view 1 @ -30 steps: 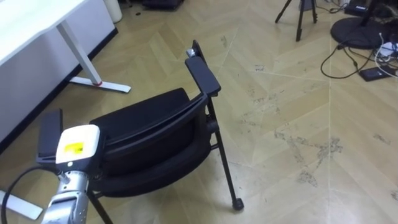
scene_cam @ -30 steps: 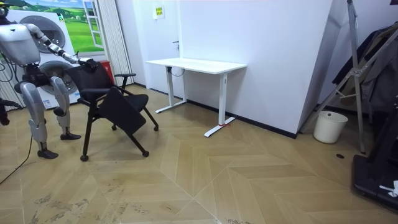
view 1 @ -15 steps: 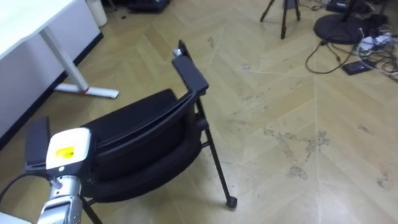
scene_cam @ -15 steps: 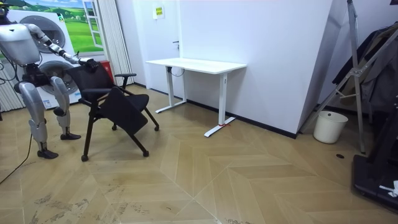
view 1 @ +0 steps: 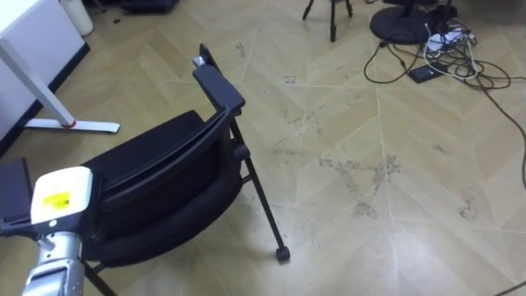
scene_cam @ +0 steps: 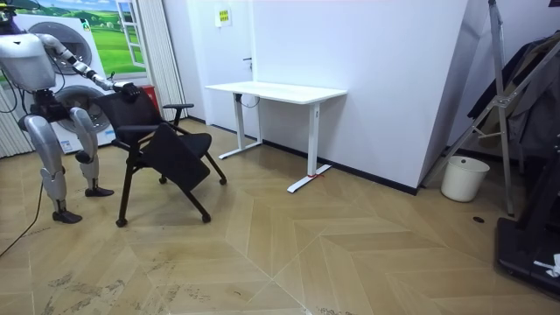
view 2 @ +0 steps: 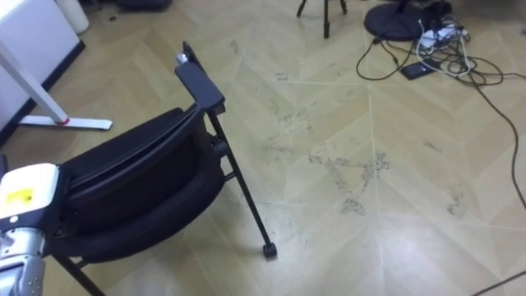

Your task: Push chair

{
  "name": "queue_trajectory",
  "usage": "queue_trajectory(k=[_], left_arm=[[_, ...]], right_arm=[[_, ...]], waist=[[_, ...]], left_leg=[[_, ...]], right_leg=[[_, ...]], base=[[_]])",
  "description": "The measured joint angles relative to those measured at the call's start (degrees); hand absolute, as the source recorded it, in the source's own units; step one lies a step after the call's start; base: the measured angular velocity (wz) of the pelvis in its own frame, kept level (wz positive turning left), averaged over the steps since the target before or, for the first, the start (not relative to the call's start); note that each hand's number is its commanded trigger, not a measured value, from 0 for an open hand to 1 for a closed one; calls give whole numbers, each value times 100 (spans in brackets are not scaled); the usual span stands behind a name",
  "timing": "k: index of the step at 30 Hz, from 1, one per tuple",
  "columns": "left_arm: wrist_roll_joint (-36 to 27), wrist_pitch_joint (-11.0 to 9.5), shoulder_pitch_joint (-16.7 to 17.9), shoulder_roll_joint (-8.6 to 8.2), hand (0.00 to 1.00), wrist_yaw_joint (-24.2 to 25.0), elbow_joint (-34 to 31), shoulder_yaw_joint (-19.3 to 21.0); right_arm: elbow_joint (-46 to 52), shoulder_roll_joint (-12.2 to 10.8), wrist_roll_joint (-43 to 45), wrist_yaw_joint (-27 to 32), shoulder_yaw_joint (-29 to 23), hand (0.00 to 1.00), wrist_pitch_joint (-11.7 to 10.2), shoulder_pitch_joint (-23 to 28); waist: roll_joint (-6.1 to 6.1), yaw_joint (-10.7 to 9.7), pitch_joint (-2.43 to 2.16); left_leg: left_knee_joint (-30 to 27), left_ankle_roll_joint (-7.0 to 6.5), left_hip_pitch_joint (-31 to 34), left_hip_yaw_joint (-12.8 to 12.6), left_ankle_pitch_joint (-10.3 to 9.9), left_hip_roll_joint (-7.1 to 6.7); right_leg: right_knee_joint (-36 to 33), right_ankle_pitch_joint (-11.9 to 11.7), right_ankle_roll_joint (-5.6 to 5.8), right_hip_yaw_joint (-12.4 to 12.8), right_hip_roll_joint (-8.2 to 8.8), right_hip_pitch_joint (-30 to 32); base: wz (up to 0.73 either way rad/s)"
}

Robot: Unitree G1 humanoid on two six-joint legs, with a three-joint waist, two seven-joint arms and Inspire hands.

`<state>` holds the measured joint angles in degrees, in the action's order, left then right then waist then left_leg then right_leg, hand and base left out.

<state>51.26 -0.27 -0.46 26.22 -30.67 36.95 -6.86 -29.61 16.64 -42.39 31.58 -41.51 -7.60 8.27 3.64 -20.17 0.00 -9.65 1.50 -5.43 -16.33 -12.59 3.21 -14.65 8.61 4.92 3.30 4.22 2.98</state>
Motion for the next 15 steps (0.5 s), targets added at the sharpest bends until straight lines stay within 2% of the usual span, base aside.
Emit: queue_trajectory(k=[4,6,9,11,15], left_arm=[[21,-7,-50,38,100,65,-56,0],[21,-11,-110,50,100,141,-59,-3],[23,-21,-262,51,100,219,-82,-31],[40,-25,-275,50,100,228,-116,-49],[129,-52,-295,46,100,280,-302,-131]], right_arm=[[1029,210,1245,477,339,0,-8,-190],[1408,310,1506,528,472,0,-13,-340],[2015,362,2509,660,828,0,-92,-399],[2344,364,3020,649,1030,0,-119,-435],[2824,487,3755,637,1402,0,-131,-527]], waist=[[-9,33,8],[-24,53,18],[-35,166,61],[-21,205,52],[-33,418,60]], left_leg=[[4,0,15,-8,0,-2],[7,0,11,-7,0,-2],[2,0,12,-7,0,-1],[9,0,19,-7,0,-1],[52,1,-4,-43,1,-1]], right_leg=[[11,7,3,6,0,19],[19,7,2,4,0,10],[10,6,1,3,0,24],[34,6,1,3,0,28],[60,5,3,5,-6,13]], base=[[0],[0],[0],[0],[0]])
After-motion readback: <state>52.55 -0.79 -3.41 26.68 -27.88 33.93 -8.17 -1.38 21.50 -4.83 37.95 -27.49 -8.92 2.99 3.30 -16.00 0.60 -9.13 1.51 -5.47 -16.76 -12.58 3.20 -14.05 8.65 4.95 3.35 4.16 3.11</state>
